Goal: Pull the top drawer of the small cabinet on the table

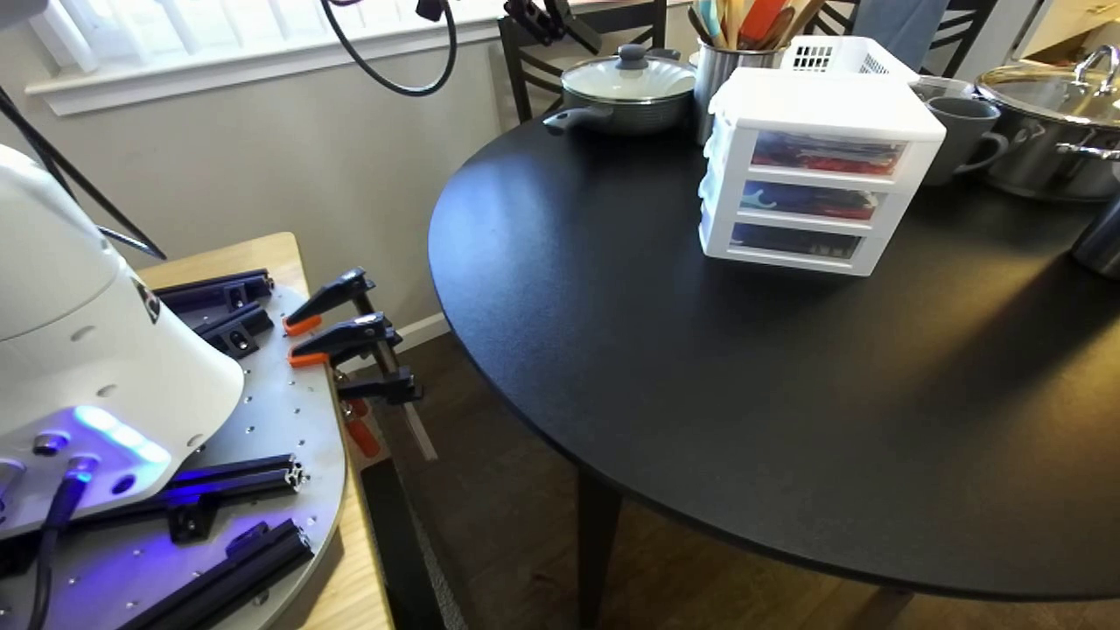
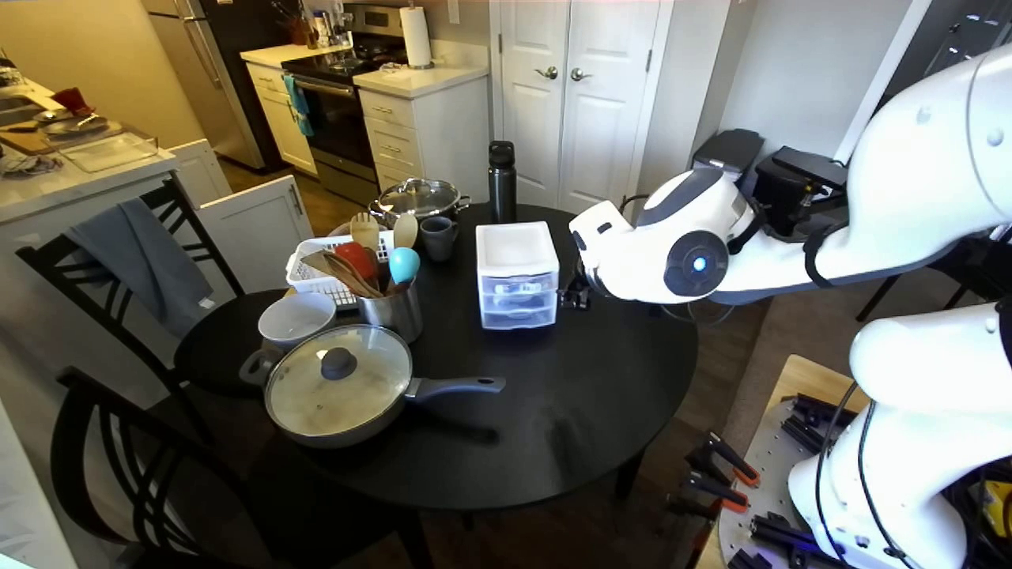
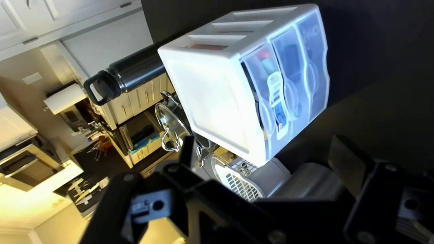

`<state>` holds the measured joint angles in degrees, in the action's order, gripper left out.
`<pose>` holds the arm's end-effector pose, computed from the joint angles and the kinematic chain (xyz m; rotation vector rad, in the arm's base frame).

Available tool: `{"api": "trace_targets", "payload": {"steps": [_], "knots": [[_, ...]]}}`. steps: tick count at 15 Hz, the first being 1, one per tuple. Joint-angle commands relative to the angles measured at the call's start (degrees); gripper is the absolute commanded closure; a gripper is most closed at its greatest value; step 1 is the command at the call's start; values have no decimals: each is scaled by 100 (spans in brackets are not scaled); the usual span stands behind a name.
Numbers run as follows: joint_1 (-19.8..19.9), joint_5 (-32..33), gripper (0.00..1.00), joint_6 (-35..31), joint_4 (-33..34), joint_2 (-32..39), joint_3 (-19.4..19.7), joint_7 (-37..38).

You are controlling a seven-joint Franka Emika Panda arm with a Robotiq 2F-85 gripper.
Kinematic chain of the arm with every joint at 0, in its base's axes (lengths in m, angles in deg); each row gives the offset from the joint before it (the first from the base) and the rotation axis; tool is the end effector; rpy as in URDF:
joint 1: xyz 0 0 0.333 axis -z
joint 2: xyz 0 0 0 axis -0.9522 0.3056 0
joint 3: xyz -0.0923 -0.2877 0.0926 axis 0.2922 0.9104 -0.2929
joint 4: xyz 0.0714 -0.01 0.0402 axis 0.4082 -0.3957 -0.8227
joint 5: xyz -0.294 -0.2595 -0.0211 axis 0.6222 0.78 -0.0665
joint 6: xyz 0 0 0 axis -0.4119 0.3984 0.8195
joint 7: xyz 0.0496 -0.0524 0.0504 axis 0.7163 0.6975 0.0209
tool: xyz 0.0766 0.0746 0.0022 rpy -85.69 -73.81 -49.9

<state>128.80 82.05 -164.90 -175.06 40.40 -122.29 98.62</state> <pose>0.4093 0.1014 0.3343 2.2098 0.6683 0.8300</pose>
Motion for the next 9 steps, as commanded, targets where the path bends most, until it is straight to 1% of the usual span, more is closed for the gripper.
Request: {"api": "trace_targets", "payload": {"steps": [1, 4, 6, 9], "knots": [[917, 748, 0, 446, 360, -118, -1186, 1202], [1817, 1299, 0, 896, 629, -122, -2207, 1908], [2494, 1663, 0, 1090, 833, -204, -2879, 2286], [3394, 2197, 0, 1242, 1182, -428, -3698, 2746]]}}
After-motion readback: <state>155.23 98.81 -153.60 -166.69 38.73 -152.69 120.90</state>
